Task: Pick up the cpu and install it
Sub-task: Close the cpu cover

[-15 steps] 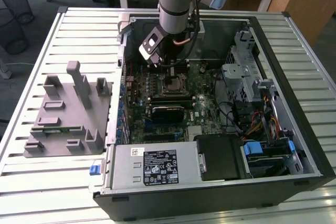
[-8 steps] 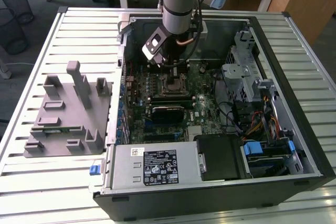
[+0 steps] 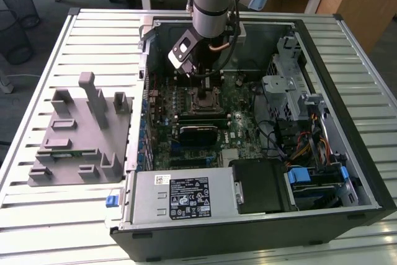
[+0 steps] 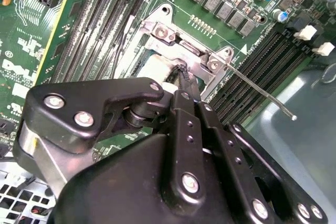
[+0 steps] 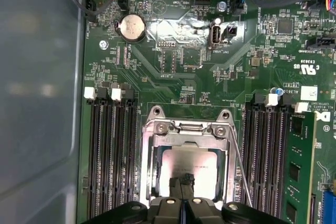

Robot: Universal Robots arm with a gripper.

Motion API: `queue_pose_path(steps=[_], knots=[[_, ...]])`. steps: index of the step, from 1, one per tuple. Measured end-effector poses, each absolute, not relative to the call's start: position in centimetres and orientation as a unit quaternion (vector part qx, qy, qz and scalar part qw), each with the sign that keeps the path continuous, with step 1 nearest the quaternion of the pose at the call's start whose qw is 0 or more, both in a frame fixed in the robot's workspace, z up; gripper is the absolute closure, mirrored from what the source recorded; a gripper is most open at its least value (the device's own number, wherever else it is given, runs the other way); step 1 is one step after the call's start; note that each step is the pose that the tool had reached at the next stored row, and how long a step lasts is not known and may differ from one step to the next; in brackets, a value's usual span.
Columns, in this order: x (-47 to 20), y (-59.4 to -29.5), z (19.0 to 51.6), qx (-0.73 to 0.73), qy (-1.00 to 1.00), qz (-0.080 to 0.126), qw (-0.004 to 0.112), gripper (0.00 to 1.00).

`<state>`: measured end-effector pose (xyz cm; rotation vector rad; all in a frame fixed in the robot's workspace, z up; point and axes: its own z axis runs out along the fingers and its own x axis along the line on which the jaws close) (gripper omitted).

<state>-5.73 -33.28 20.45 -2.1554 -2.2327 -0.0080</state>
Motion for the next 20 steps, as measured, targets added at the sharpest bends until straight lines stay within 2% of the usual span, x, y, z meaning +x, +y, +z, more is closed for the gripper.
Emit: queue_pose_path(steps=[20], knots=[[-5.73, -33.30, 21.48, -0.694, -0.719, -0.003, 0.020, 0.89]])
